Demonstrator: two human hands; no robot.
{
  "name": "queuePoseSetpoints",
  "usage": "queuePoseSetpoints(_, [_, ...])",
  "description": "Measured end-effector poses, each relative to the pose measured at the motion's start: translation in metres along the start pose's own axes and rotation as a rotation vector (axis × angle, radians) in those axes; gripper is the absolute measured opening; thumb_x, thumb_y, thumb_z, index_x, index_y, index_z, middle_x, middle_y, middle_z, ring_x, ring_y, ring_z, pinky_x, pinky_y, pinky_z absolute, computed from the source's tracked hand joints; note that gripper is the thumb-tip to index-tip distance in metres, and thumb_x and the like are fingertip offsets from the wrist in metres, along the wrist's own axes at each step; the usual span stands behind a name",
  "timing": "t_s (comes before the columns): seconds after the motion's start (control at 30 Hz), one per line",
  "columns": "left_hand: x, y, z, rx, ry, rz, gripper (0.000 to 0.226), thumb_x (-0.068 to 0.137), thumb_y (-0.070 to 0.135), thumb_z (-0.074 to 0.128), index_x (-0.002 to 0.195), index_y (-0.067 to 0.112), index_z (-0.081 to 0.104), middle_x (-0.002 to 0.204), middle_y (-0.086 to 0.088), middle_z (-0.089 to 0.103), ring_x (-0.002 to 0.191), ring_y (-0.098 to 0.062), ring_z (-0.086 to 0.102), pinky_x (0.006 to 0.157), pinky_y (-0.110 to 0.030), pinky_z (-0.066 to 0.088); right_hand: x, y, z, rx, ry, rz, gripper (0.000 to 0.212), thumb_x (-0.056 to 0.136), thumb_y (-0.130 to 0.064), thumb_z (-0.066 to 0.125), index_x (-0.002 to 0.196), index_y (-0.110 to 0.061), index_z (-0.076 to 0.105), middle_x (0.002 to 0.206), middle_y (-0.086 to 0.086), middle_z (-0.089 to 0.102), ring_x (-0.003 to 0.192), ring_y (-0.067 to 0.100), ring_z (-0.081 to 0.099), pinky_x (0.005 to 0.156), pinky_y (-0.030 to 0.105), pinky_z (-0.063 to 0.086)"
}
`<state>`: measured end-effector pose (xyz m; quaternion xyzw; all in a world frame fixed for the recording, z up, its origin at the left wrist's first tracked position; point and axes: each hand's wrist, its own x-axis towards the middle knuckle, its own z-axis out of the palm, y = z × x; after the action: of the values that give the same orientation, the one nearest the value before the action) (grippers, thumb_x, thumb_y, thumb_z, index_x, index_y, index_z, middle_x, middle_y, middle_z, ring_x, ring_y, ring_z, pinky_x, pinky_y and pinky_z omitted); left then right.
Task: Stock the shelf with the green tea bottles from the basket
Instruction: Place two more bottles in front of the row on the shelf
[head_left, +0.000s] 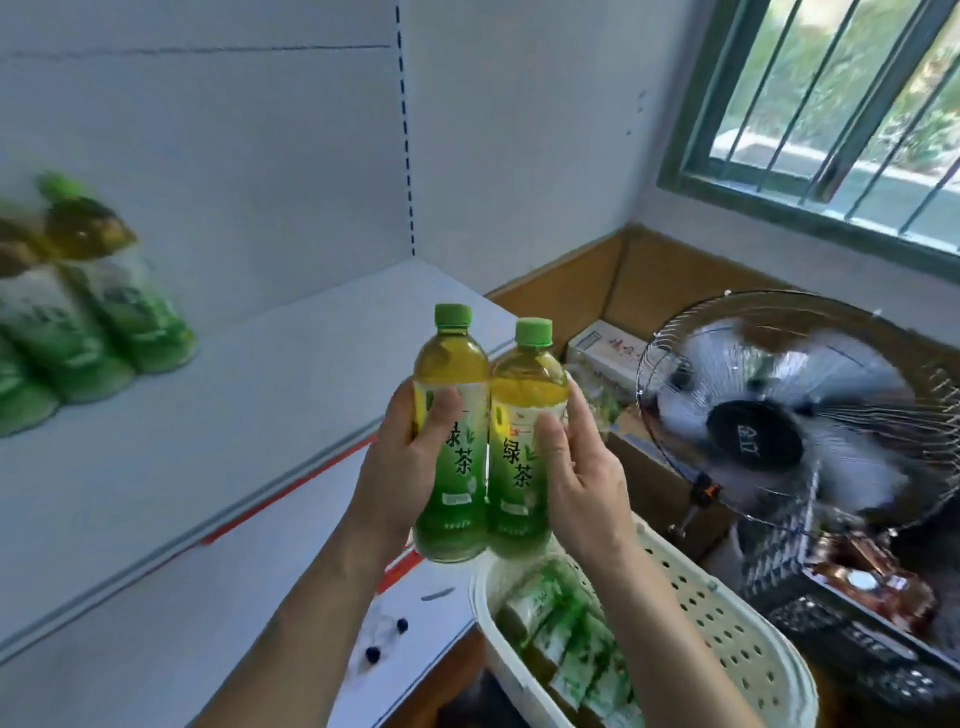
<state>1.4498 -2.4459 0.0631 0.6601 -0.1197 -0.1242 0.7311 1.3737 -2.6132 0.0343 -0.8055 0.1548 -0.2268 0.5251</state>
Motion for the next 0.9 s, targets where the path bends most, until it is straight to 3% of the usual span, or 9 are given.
queuePoseSetpoints(0.17, [-0.029,0.034,-0.064,0.041,0.113,0.085,0.048,0.099,0.062,0.056,0.139,0.036,0.061,0.124,0.009,0.077,0.111,-0.012,0.077,0.097,-0.043,0.062,-0.009,-0.05,0.046,0.031,-0.111,-0.093,0.067,0.101,-0.082,0.038,0.163,-0.057,0.034,0.138,-0.028,0.066,0.129,-0.003,0.062,0.116,0.05,0.052])
queuePoseSetpoints(0.3, [-0.06,0.049,-0.112,0.035,0.207,0.108,0.036,0.107,0.051,0.056,0.138,0.036,0.063,0.126,0.007,0.077,0.117,-0.013,0.075,0.101,-0.042,0.058,-0.025,-0.076,0.089,0.085,-0.24,-0.16,0.071,0.098,-0.086,0.036,0.163,-0.058,0.032,0.143,-0.014,0.07,0.129,0.01,0.068,0.108,0.053,0.058])
queuePoseSetpoints(0.4, [-0.08,0.059,-0.145,0.018,0.299,0.104,0.029,0.11,0.044,0.055,0.137,0.039,0.064,0.122,0.011,0.078,0.115,-0.012,0.075,0.097,-0.04,0.058,-0.034,-0.098,0.122,0.072,-0.34,-0.204,0.076,0.094,-0.088,0.033,0.164,-0.058,0.03,0.135,-0.018,0.072,0.12,0.003,0.07,0.102,0.046,0.06])
queuePoseSetpoints(0.53, [-0.097,0.07,-0.184,0.024,0.46,0.11,0.04,0.094,0.059,0.057,0.133,0.05,0.061,0.121,0.017,0.075,0.116,-0.008,0.073,0.105,-0.051,0.057,-0.038,-0.128,0.161,0.063,-0.481,-0.301,0.066,0.1,-0.077,0.046,0.161,-0.056,0.035,0.107,-0.02,0.076,0.096,0.0,0.073,0.08,0.029,0.058])
queuePoseSetpoints(0.6, [-0.103,0.074,-0.2,0.02,0.511,0.129,0.04,0.093,0.061,0.059,0.132,0.053,0.06,0.127,0.016,0.075,0.123,-0.013,0.071,0.111,-0.056,0.053,-0.037,-0.143,0.178,0.096,-0.543,-0.332,0.065,0.096,-0.07,0.047,0.159,-0.057,0.037,0.105,-0.02,0.076,0.099,-0.002,0.072,0.081,0.027,0.058])
queuePoseSetpoints(0.7, [-0.11,0.082,-0.221,0.023,0.564,0.16,0.045,0.095,0.065,0.063,0.138,0.056,0.056,0.137,0.016,0.073,0.13,-0.015,0.069,0.114,-0.057,0.05,-0.03,-0.16,0.202,0.12,-0.614,-0.375,0.063,0.097,-0.072,0.049,0.157,-0.061,0.035,0.108,-0.029,0.076,0.102,-0.003,0.073,0.089,0.037,0.063])
queuePoseSetpoints(0.77, [-0.114,0.088,-0.234,0.025,0.605,0.178,0.048,0.095,0.065,0.065,0.141,0.055,0.055,0.14,0.015,0.071,0.133,-0.016,0.067,0.115,-0.056,0.049,-0.025,-0.168,0.219,0.135,-0.659,-0.398,0.068,0.099,-0.075,0.052,0.161,-0.058,0.032,0.114,-0.023,0.078,0.103,0.0,0.074,0.093,0.042,0.064])
queuePoseSetpoints(0.83, [-0.118,0.095,-0.245,0.047,0.639,0.206,0.049,0.094,0.067,0.067,0.14,0.055,0.056,0.143,0.017,0.07,0.136,-0.012,0.064,0.119,-0.052,0.046,-0.022,-0.175,0.235,0.162,-0.69,-0.419,0.08,0.093,-0.074,0.058,0.165,-0.053,0.03,0.119,-0.018,0.078,0.105,0.003,0.075,0.095,0.042,0.063])
queuePoseSetpoints(0.9, [-0.121,0.101,-0.255,0.082,0.67,0.217,0.043,0.093,0.066,0.069,0.135,0.06,0.059,0.141,0.022,0.07,0.135,-0.005,0.064,0.119,-0.046,0.046,-0.019,-0.181,0.251,0.179,-0.718,-0.443,0.079,0.096,-0.065,0.066,0.165,-0.052,0.03,0.12,-0.018,0.078,0.106,0.002,0.074,0.095,0.037,0.062])
